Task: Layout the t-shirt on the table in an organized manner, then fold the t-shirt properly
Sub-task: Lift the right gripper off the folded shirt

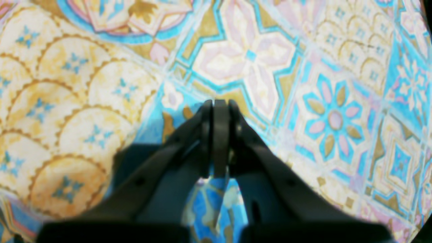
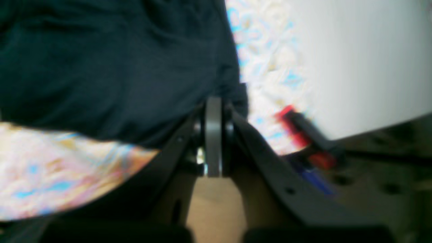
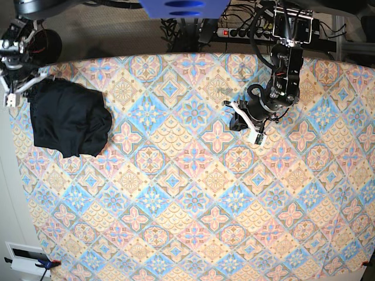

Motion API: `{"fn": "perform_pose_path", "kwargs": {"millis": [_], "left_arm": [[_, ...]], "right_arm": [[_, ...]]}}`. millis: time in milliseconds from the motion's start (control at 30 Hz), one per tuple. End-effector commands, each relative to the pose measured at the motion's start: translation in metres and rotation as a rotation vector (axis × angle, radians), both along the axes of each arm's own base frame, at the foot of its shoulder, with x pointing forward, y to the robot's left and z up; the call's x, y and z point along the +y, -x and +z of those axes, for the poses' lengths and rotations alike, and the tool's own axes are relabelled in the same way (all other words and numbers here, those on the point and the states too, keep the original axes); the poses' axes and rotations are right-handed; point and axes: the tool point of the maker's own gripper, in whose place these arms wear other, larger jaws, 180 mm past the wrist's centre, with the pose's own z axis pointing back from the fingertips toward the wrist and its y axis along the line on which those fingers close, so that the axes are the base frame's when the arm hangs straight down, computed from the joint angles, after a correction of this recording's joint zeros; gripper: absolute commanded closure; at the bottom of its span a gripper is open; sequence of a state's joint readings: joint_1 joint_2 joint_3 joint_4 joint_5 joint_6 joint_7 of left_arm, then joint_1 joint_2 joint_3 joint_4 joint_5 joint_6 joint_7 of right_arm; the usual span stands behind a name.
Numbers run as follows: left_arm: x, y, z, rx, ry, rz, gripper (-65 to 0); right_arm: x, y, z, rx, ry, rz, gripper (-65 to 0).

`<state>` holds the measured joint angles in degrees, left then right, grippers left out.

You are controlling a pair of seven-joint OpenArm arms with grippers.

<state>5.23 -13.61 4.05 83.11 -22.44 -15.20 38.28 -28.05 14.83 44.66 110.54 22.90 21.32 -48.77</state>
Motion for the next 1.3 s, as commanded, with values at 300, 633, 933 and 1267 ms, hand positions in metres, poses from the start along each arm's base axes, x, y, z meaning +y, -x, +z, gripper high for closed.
{"fn": "perform_pose_path", "kwargs": {"millis": [300,633,933,1267], "left_arm": [[0.004,0.023,-0.024,0.102,-0.055,-0.044,-0.1],[0.004,0.024,-0.024,0.102,-0.056,-0.045,-0.1],[0.005,0.026,-0.026,0.107,-0.057,-0.045,-0.1],[0.008,0.026,-0.026,0.108,-0.062,-0.043,-0.1]], "right_arm": [[0.039,0.039,-0.029,0.094,-0.112,0.053,0.0],[0.075,0.050,-0.074,0.282,-0.056,0.198,0.0],[0.064,0.022,-0.097,0.231,-0.102,0.148,0.0],[0.066,0.015,-0.081,0.196,-0.070,0.169,0.0]]}}
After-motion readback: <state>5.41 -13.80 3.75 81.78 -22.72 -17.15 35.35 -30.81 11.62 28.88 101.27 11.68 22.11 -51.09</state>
